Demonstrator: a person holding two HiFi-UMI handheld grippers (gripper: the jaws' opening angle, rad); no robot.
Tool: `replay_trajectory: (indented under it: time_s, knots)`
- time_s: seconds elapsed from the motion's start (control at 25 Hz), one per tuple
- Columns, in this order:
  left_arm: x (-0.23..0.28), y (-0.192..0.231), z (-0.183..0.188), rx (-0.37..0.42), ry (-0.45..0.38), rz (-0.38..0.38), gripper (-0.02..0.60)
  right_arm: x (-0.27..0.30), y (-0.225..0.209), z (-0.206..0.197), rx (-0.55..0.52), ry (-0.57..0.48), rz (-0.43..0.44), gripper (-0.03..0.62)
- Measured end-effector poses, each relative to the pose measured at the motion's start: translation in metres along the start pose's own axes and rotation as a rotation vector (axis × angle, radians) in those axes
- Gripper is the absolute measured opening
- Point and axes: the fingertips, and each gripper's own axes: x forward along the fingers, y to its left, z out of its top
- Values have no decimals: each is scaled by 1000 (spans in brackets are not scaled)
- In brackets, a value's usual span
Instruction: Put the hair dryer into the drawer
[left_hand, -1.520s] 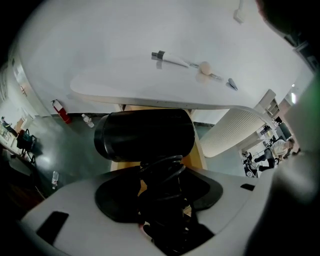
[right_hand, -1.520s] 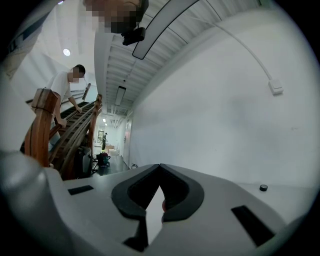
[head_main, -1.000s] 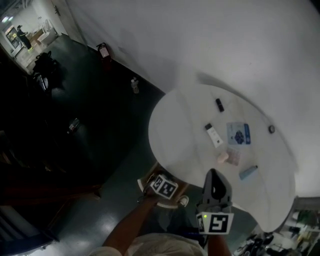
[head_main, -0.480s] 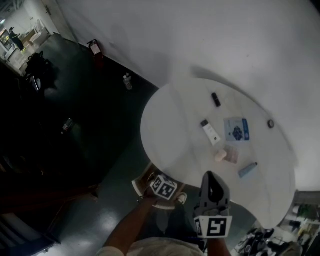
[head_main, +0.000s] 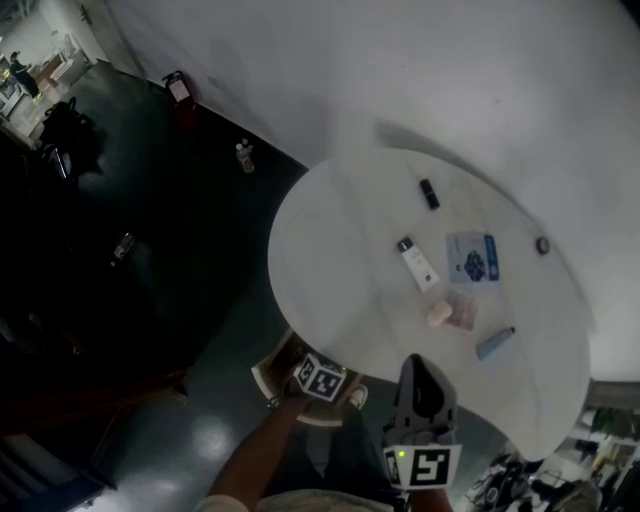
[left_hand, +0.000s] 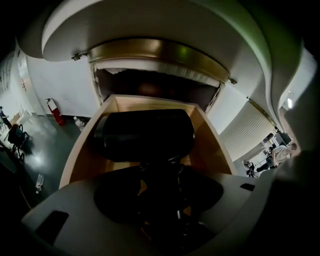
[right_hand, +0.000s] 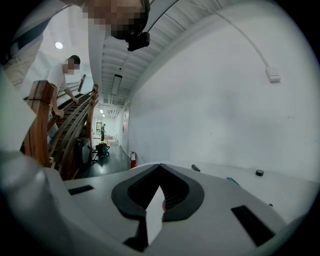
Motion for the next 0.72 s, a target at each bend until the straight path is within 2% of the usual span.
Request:
replay_trajectory:
  time_s: [0.28, 0.48, 0.72]
  knots:
    - [20, 7, -7, 11, 47, 15, 250, -1, 0, -11, -2, 20, 5, 5]
    - [26, 7, -7, 41, 53, 25, 250, -1, -1, -18, 6, 35, 0, 5]
    - [32, 0, -16, 100, 97, 18, 252, -1, 0, -20, 6, 34, 2, 5]
